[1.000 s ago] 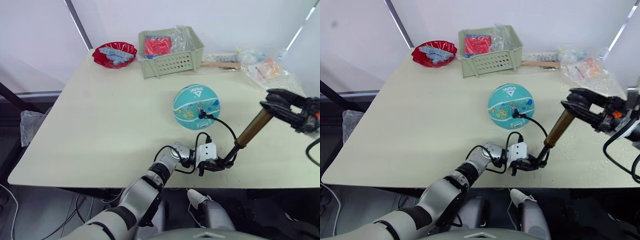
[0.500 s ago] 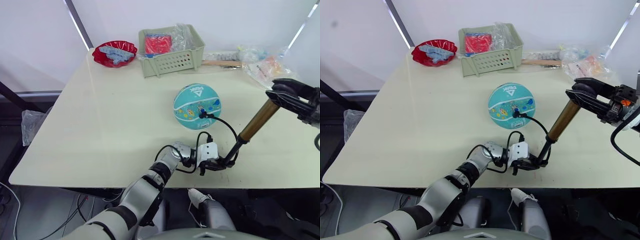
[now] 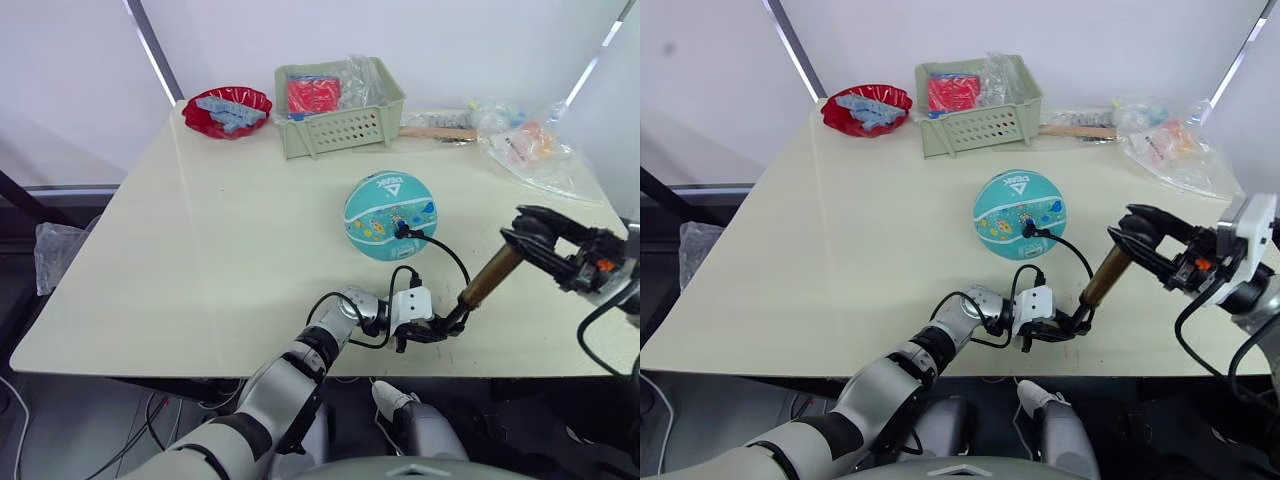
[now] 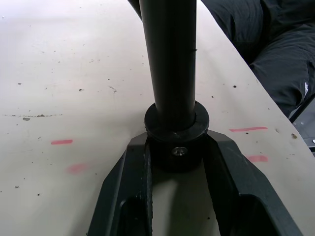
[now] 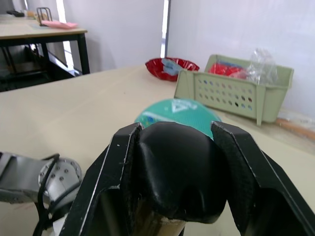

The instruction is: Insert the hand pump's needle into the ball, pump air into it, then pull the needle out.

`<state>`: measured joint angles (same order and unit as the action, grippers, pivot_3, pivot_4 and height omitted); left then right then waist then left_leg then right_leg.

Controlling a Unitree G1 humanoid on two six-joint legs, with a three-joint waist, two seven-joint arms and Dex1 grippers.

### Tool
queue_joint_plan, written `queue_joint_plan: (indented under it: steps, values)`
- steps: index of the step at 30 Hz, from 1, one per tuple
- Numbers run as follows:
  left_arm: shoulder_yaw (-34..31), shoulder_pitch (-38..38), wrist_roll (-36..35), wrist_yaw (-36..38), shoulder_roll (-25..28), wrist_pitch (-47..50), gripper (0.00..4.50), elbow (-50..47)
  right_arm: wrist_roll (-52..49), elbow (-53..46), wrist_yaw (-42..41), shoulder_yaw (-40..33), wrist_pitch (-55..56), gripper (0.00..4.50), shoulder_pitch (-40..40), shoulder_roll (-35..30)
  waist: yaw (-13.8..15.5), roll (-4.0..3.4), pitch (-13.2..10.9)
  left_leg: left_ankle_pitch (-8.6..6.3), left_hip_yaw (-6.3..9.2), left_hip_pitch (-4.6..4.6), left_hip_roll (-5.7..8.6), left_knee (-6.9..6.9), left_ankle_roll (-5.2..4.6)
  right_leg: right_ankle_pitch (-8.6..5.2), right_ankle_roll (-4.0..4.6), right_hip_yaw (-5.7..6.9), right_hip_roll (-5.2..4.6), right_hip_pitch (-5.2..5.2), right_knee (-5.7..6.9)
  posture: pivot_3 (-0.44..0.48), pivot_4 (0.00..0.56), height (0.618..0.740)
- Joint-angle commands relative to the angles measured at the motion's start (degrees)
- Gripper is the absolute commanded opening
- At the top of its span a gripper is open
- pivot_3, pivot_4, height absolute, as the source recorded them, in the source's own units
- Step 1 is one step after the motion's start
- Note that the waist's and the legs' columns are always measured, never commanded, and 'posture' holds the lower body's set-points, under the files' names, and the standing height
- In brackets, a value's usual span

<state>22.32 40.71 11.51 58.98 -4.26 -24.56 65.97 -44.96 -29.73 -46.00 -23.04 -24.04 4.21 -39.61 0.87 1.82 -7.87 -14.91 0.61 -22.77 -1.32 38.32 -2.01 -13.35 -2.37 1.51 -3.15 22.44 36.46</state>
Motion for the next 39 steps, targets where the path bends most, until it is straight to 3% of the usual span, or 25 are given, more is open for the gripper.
queue_joint_plan:
  steps: [1, 10, 19, 30, 39]
  values:
    - [2.35, -2.48, 3.24, 1.22, 1.11, 2.0, 1.05, 3.85, 4.71, 3.01, -1.84, 6.47, 0.52, 1.72, 4.39, 1.32, 0.0, 0.05, 0.06, 0.0, 0.0, 0.0, 0.0, 0.0, 0.0, 0.01, 0.02, 0.0, 0.0, 0.0, 0.0, 0.0, 0.15, 0.738]
    - [2.35, -2.7, 3.15, 1.32, 1.06, 2.08, 1.05, 3.6, 11.01, 6.58, -1.78, 11.04, 6.9, 1.72, 6.1, 5.17, 0.01, 0.16, 0.22, 0.0, 0.03, 0.02, -0.01, -0.02, 0.0, -0.12, 0.23, 0.02, 0.01, 0.0, 0.0, 0.0, 0.15, 0.738]
    - [2.08, -1.85, 2.28, 2.96, 0.76, 3.35, 1.05, 2.07, 9.94, 5.82, -2.56, 9.52, 7.4, 1.72, 5.72, 4.57, 0.02, 0.06, 0.17, 0.0, 0.02, -0.02, 0.01, -0.03, 0.0, -0.12, 0.24, 0.02, 0.01, 0.02, 0.0, 0.0, 0.15, 0.738]
    - [2.48, -2.62, 3.25, 1.44, 0.87, 2.2, 1.05, 3.8, -4.08, -0.51, -0.94, -2.38, -0.9, 1.73, -0.22, -2.41, 0.26, -0.48, -0.2, 0.0, -0.02, -0.15, 0.08, -0.05, 0.0, -0.13, 0.24, 0.0, -0.06, 0.12, -0.01, 0.0, 0.15, 0.738]
    - [2.58, -2.52, 3.48, 1.29, 0.95, 1.98, 1.05, 4.23, -12.72, 0.42, 0.5, -11.81, -6.92, 1.72, -6.45, -9.24, 0.28, -0.57, -0.4, 0.0, -0.05, -0.2, 0.1, -0.04, 0.0, -0.01, 0.04, -0.01, -0.06, 0.15, -0.01, 0.0, 0.15, 0.738]
